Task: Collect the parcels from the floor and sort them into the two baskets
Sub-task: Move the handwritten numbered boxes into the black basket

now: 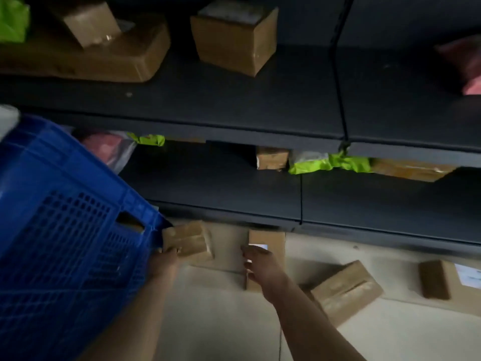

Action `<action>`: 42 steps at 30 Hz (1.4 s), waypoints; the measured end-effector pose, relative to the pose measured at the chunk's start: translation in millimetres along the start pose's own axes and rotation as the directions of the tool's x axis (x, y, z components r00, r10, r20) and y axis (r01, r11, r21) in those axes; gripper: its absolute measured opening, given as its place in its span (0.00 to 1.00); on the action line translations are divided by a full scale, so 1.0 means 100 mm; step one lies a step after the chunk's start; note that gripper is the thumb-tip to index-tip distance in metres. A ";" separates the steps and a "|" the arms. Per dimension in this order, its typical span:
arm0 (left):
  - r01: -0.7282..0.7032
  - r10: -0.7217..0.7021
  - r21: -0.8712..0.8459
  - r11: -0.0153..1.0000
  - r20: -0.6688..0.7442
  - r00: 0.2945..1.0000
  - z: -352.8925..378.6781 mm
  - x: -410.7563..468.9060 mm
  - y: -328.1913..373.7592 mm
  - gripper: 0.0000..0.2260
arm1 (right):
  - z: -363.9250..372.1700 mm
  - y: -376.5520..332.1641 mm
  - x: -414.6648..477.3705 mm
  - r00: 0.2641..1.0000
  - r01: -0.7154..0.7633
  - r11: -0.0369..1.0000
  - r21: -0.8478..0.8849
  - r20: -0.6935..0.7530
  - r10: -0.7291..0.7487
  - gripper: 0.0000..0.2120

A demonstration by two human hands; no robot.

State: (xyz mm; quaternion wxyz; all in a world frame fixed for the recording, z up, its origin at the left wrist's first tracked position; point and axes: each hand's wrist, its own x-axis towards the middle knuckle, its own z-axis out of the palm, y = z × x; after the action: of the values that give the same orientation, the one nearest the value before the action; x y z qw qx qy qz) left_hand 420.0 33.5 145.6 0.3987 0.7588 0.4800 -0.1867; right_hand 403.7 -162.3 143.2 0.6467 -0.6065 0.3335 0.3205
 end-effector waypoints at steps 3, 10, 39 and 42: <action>-0.008 0.005 -0.097 0.995 -0.027 1.000 0.18 0.59 -0.19 0.19 | 0.24 0.23 0.71 0.996 0.055 0.997 -0.050 0.068 -0.052 0.15; -0.029 0.059 -0.427 0.904 0.056 0.997 0.35 1.22 -0.22 0.24 | 0.66 0.22 1.48 0.970 0.179 0.984 -0.003 0.165 -0.176 0.15; -0.487 0.499 -0.118 0.865 0.121 0.858 1.04 0.95 -0.35 0.08 | -0.28 0.38 1.45 0.798 0.320 0.800 -0.508 -0.311 -0.516 0.11; -0.332 0.417 -0.267 0.905 0.397 0.818 1.35 0.72 -0.22 0.06 | -0.47 0.38 1.39 0.816 0.145 0.820 -0.553 -0.402 -0.415 0.13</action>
State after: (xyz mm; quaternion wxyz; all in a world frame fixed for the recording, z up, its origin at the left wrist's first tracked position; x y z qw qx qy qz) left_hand 447.9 -25.8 5.6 0.5955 0.7349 0.2320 -0.2270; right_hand 449.8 -206.0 5.5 0.3984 -0.8580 0.3000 0.1227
